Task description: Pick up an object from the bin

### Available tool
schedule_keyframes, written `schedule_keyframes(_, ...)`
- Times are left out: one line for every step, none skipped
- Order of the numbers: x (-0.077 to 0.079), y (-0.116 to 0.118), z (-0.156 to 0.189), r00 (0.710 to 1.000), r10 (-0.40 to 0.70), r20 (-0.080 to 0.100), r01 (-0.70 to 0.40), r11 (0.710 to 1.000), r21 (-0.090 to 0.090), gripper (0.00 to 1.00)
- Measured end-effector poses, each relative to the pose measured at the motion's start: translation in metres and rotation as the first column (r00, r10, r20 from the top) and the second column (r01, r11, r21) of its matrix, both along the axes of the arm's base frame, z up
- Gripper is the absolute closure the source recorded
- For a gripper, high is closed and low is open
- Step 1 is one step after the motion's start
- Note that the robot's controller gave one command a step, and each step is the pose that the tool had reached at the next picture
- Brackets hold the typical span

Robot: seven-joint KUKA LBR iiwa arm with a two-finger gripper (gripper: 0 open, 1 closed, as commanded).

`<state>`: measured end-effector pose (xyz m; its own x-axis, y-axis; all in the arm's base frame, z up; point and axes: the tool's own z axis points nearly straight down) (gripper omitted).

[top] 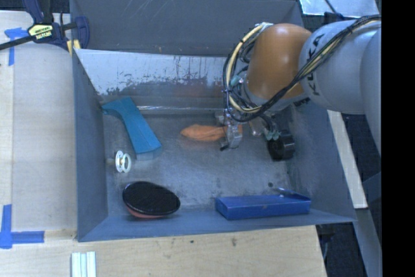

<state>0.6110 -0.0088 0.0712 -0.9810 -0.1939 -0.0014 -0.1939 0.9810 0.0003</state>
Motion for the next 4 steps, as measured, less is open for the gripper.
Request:
schedule_keyframes(0.0, 0.0, 0.0, 1.0, 0.0, 0.0, 0.0, 1.0, 0.0, 1.0)
schedule_keyframes(-0.001, 0.0, 0.004, 1.0, 0.0, -0.002, 0.0, 1.0, 0.0, 1.0)
schedule_keyframes(-0.003, 0.0, 0.024, 1.0, 0.0, -0.008, 0.0, 1.0, 0.0, 1.0)
schedule_keyframes(-0.001, 0.0, 0.045, 1.0, 0.0, -0.002, 0.0, 1.0, 0.0, 1.0)
